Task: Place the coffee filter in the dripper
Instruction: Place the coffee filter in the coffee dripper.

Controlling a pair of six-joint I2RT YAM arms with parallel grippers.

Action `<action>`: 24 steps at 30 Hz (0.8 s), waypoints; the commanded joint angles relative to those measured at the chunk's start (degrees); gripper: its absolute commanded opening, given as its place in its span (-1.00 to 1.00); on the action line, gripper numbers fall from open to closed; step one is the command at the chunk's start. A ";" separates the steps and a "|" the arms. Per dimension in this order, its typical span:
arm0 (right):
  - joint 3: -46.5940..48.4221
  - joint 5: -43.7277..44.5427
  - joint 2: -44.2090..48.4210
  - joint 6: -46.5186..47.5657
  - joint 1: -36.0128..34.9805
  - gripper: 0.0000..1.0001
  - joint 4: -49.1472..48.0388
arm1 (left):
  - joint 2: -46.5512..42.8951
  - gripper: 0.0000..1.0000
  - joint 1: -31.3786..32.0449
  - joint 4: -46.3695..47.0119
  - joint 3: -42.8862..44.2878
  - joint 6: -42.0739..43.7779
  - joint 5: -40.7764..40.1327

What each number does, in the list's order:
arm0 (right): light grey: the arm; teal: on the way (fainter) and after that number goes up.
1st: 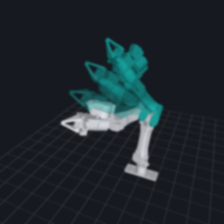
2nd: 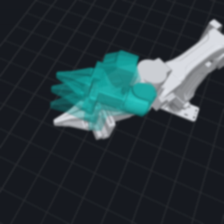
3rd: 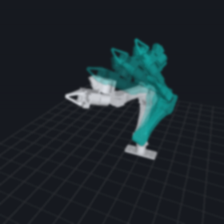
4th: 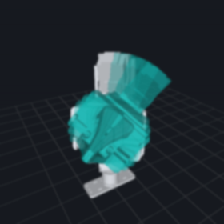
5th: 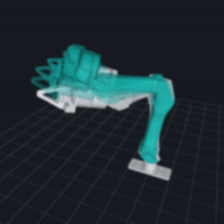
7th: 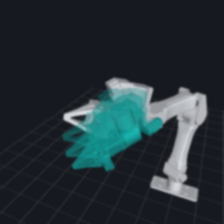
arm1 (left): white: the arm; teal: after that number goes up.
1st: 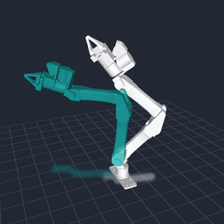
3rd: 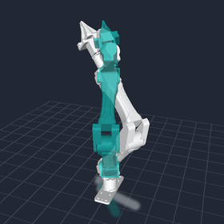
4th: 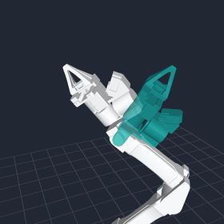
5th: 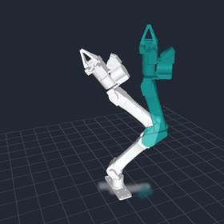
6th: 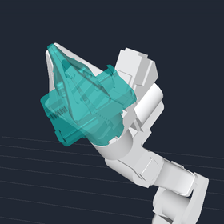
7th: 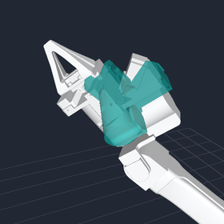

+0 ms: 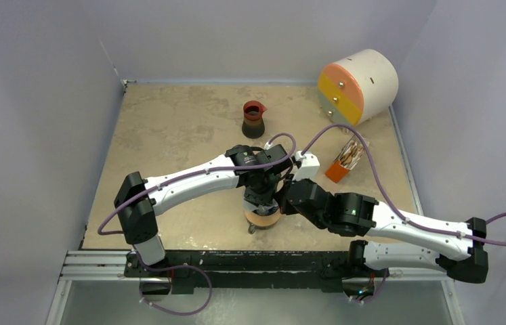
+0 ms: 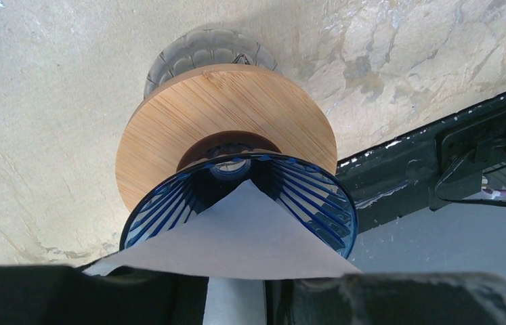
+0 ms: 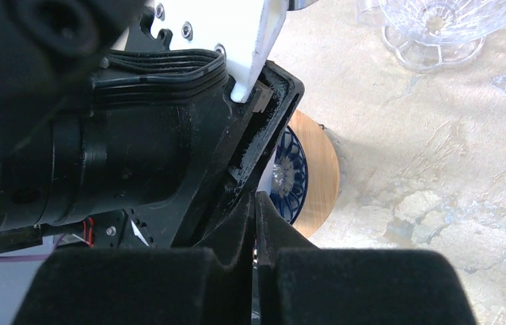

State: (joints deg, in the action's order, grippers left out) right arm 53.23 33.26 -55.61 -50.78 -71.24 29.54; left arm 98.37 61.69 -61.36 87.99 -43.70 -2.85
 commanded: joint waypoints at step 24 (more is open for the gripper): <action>-0.58 4.27 8.11 -3.31 -0.03 -0.31 6.06 | 0.84 -0.08 0.27 -2.47 2.32 1.42 -0.47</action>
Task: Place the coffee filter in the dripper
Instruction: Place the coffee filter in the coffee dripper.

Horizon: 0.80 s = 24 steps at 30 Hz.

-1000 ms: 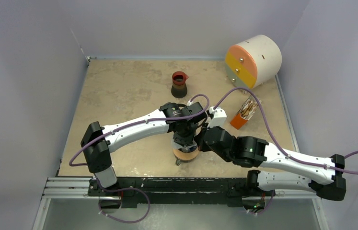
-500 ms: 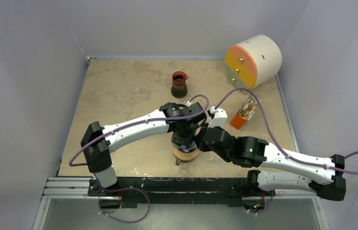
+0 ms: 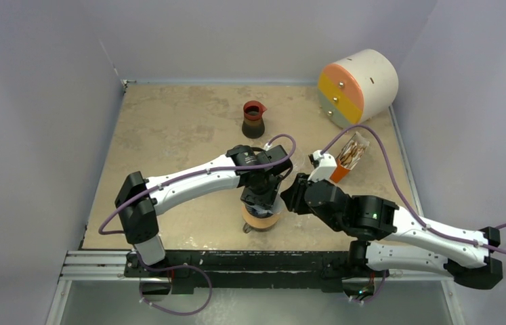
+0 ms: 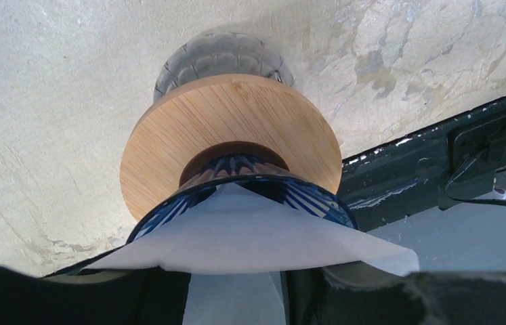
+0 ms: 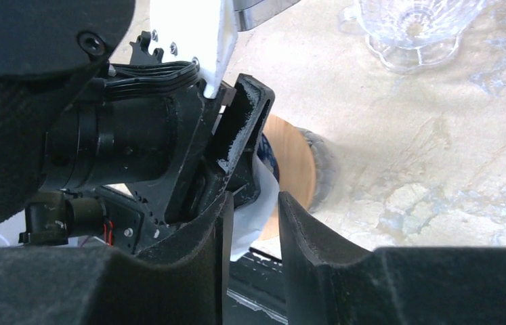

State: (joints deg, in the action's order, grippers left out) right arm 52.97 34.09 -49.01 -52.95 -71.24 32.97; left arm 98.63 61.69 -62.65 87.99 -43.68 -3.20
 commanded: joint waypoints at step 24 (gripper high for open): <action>0.33 4.15 1.77 -1.07 -0.03 -0.29 4.38 | -0.75 -0.06 0.28 1.31 2.82 2.35 2.26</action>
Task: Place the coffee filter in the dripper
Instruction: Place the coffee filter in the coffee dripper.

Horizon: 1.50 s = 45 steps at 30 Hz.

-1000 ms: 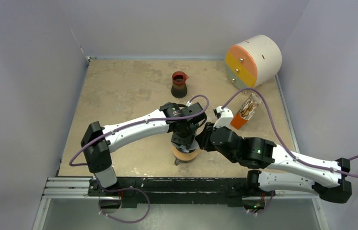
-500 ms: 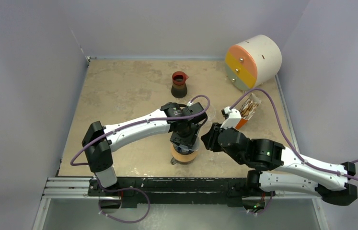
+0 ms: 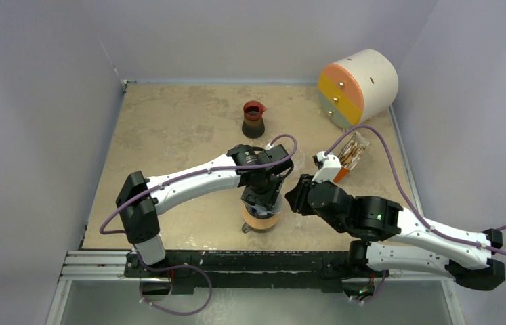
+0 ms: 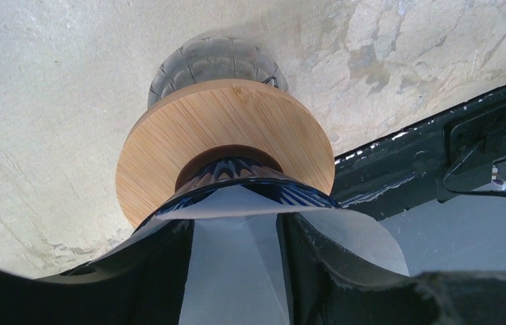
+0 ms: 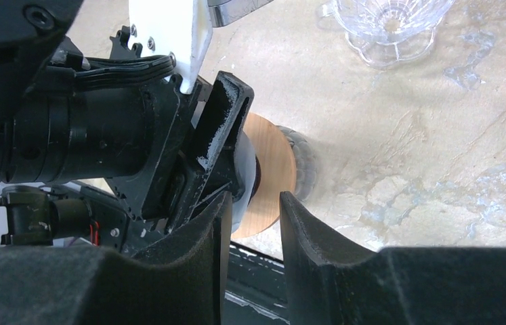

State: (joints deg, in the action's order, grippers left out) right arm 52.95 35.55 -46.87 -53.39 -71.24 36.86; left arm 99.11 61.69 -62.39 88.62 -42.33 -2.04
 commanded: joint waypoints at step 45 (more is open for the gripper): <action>-0.73 2.13 -1.58 -0.93 -0.03 -0.31 -1.72 | -4.85 -1.00 0.27 -1.63 1.30 -15.27 -0.17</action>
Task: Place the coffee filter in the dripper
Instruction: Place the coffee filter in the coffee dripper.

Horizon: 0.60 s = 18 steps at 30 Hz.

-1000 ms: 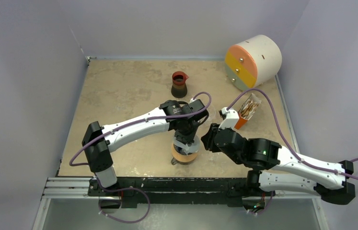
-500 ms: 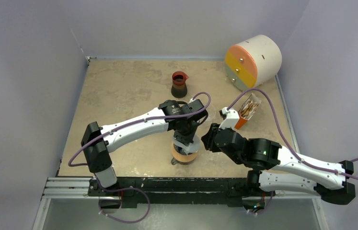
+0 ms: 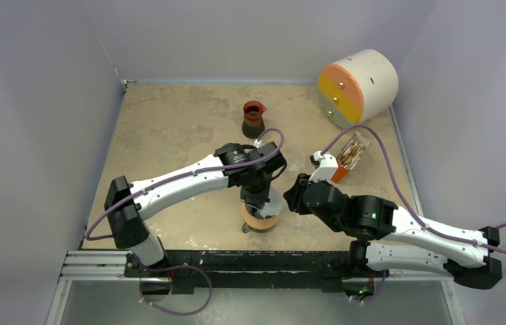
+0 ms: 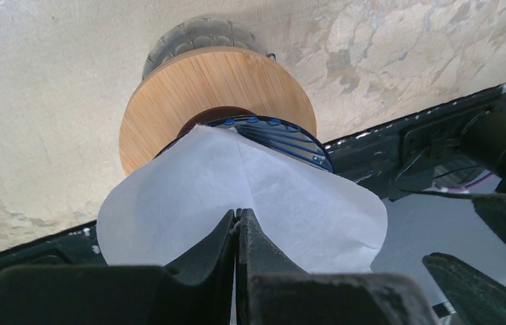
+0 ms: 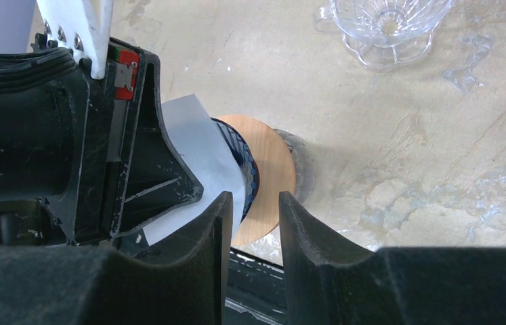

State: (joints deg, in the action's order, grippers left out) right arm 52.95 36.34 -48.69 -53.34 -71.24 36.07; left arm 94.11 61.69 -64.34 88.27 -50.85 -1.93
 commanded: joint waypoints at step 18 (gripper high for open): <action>-3.68 1.17 3.14 -1.81 -0.03 -0.31 -0.83 | 5.55 -1.00 0.88 -10.33 6.70 -27.63 -2.85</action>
State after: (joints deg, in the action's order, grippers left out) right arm 49.82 36.34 -46.30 -54.17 -71.24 35.86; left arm 100.20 61.87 -70.37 92.27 -72.05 -3.03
